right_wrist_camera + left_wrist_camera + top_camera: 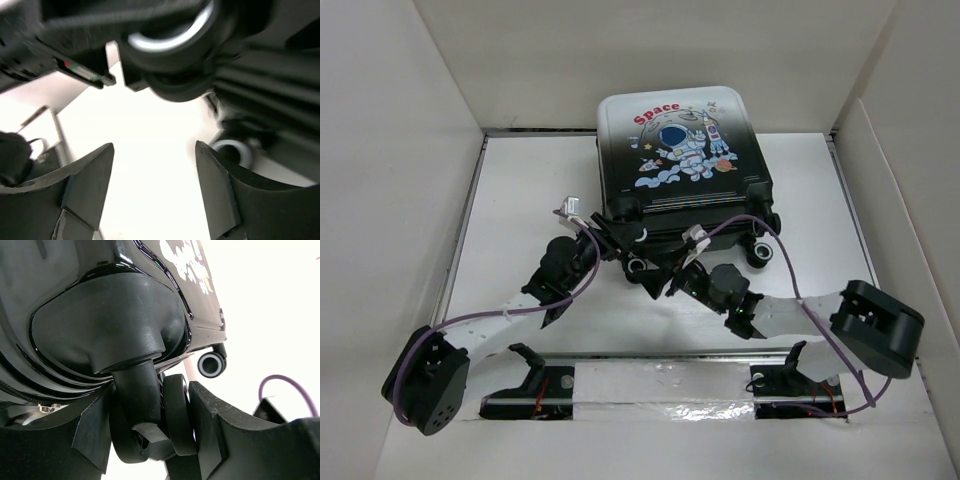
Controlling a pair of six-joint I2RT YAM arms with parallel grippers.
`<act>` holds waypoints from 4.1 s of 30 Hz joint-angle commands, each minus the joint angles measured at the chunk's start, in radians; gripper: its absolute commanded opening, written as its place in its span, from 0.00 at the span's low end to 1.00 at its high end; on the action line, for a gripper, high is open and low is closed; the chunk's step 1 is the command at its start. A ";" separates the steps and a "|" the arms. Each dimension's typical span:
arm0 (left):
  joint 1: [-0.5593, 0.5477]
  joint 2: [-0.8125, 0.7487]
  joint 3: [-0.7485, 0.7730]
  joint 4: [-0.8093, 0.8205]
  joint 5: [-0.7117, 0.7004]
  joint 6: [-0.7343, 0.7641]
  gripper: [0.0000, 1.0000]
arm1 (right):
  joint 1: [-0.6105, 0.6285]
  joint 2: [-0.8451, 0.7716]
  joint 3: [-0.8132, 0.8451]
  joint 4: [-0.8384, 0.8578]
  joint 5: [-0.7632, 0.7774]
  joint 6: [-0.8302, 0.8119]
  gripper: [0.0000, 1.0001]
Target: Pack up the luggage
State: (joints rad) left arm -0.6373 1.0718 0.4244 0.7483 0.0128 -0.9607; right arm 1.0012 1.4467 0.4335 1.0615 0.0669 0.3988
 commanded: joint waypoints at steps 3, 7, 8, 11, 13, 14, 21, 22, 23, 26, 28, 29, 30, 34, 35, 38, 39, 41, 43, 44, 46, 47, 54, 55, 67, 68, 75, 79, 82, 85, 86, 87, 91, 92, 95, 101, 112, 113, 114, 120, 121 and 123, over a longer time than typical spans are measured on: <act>0.047 -0.069 -0.007 0.256 0.156 -0.038 0.15 | -0.001 -0.150 0.065 -0.340 0.131 -0.188 0.78; 0.047 -0.069 -0.013 0.261 0.184 -0.038 0.38 | -0.010 -0.157 0.154 -0.431 0.136 -0.268 0.92; 0.056 -0.072 -0.012 0.258 0.188 -0.036 0.41 | -0.010 -0.154 0.166 -0.434 0.129 -0.279 0.94; 0.056 -0.078 -0.009 0.250 0.202 -0.023 0.48 | -0.010 -0.132 0.223 -0.448 0.140 -0.310 0.98; 0.056 -0.081 -0.010 0.241 0.211 -0.016 0.52 | -0.019 -0.097 0.275 -0.459 0.122 -0.331 0.99; 0.056 -0.084 -0.012 0.240 0.214 -0.016 0.54 | -0.019 -0.083 0.292 -0.462 0.119 -0.336 0.99; 0.065 -0.101 -0.015 0.207 0.246 -0.019 0.67 | -0.048 -0.008 0.364 -0.452 0.080 -0.368 1.00; 0.065 -0.101 -0.018 0.210 0.254 -0.023 0.69 | -0.049 -0.003 0.369 -0.448 0.074 -0.370 1.00; 0.065 -0.102 -0.021 0.212 0.254 -0.021 0.69 | -0.058 0.000 0.370 -0.437 0.068 -0.370 1.00; 0.065 -0.102 -0.021 0.200 0.253 -0.012 0.69 | -0.069 0.007 0.384 -0.422 0.033 -0.367 1.00; 0.065 -0.101 -0.024 0.194 0.253 -0.009 0.69 | -0.078 0.012 0.398 -0.420 0.016 -0.368 1.00; 0.065 -0.101 -0.026 0.194 0.254 -0.007 0.69 | -0.078 0.012 0.404 -0.420 0.013 -0.371 1.00; 0.065 -0.102 -0.027 0.192 0.251 -0.006 0.69 | -0.078 0.011 0.407 -0.420 0.007 -0.374 1.00; 0.065 -0.107 -0.019 0.165 0.233 0.010 0.69 | -0.078 -0.005 0.418 -0.422 0.007 -0.382 1.00; 0.065 -0.108 -0.019 0.163 0.230 0.011 0.69 | -0.078 -0.006 0.419 -0.423 0.013 -0.385 1.00; 0.065 -0.113 -0.024 0.158 0.225 0.016 0.69 | -0.078 0.000 0.430 -0.428 0.037 -0.387 1.00; 0.065 -0.115 -0.023 0.152 0.223 0.017 0.69 | -0.078 0.004 0.433 -0.426 0.042 -0.387 1.00; 0.065 -0.115 -0.018 0.145 0.220 0.023 0.69 | -0.078 0.027 0.442 -0.419 0.040 -0.388 0.96; 0.065 -0.122 -0.022 0.145 0.220 0.022 0.69 | -0.078 0.038 0.456 -0.416 0.040 -0.416 0.90; 0.065 -0.125 -0.024 0.146 0.217 0.022 0.69 | -0.078 0.041 0.453 -0.407 0.042 -0.414 0.87; 0.065 -0.130 -0.024 0.129 0.208 0.030 0.69 | -0.078 0.035 0.435 -0.373 0.060 -0.407 0.71; 0.065 -0.136 -0.019 0.120 0.205 0.036 0.69 | -0.078 0.031 0.430 -0.365 0.068 -0.403 0.68; 0.065 -0.184 -0.015 -0.027 0.130 0.100 0.71 | -0.078 0.009 0.410 -0.345 0.094 -0.400 0.37; 0.065 -0.190 -0.006 -0.064 0.103 0.140 0.73 | -0.078 0.009 0.410 -0.344 0.096 -0.400 0.37; 0.047 -0.379 -0.108 -0.331 -0.269 0.326 0.23 | -0.087 0.007 0.410 -0.342 0.057 -0.360 0.36; 0.033 -0.322 -0.119 -0.302 -0.258 0.345 0.23 | -0.087 0.004 0.412 -0.342 0.056 -0.360 0.36; -0.028 -0.079 -0.107 -0.038 -0.220 0.491 0.37 | -0.105 -0.011 0.407 -0.356 0.050 -0.359 0.36; -0.028 -0.003 -0.092 0.031 -0.215 0.517 0.37 | -0.115 -0.017 0.402 -0.359 0.039 -0.359 0.36; -0.028 0.049 -0.069 0.048 -0.246 0.536 0.38 | -0.124 -0.012 0.404 -0.359 0.022 -0.357 0.36; -0.028 0.094 -0.062 0.086 -0.234 0.545 0.39 | -0.124 -0.008 0.402 -0.359 0.017 -0.354 0.36; -0.028 0.105 -0.059 0.091 -0.225 0.547 0.39 | -0.124 -0.006 0.402 -0.359 0.016 -0.354 0.36; -0.028 0.123 -0.053 0.097 -0.221 0.547 0.39 | -0.124 -0.005 0.402 -0.357 0.016 -0.351 0.36; -0.028 0.145 -0.053 0.125 -0.215 0.542 0.36 | -0.124 0.000 0.401 -0.354 -0.001 -0.350 0.36; -0.028 0.149 -0.055 0.129 -0.221 0.542 0.35 | -0.124 0.000 0.401 -0.353 0.001 -0.351 0.36; -0.028 0.154 -0.047 0.138 -0.221 0.540 0.26 | -0.124 0.004 0.402 -0.351 -0.004 -0.351 0.36; -0.028 0.162 -0.036 0.119 -0.266 0.553 0.00 | -0.124 0.000 0.396 -0.347 -0.009 -0.347 0.36; -0.028 0.037 -0.072 -0.115 -0.479 0.531 0.00 | -0.133 -0.026 0.376 -0.334 -0.018 -0.338 0.35; -0.028 0.027 -0.067 -0.131 -0.505 0.528 0.00 | -0.133 -0.028 0.376 -0.334 -0.022 -0.336 0.35; -0.028 0.022 -0.061 -0.165 -0.517 0.524 0.00 | -0.133 -0.028 0.375 -0.334 -0.024 -0.337 0.35; 0.051 0.034 -0.067 -0.143 -0.525 0.519 0.00 | -0.133 -0.042 0.361 -0.327 -0.032 -0.330 0.35; 0.065 0.045 -0.065 -0.129 -0.519 0.520 0.00 | -0.133 -0.045 0.358 -0.327 -0.033 -0.330 0.35; 0.100 0.082 -0.059 -0.092 -0.510 0.525 0.00 | -0.133 -0.051 0.352 -0.322 -0.036 -0.328 0.35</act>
State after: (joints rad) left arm -0.6144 1.1263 0.3431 0.6472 -0.3401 -0.4561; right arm 0.8967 1.4715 0.7944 0.6140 -0.0086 0.0517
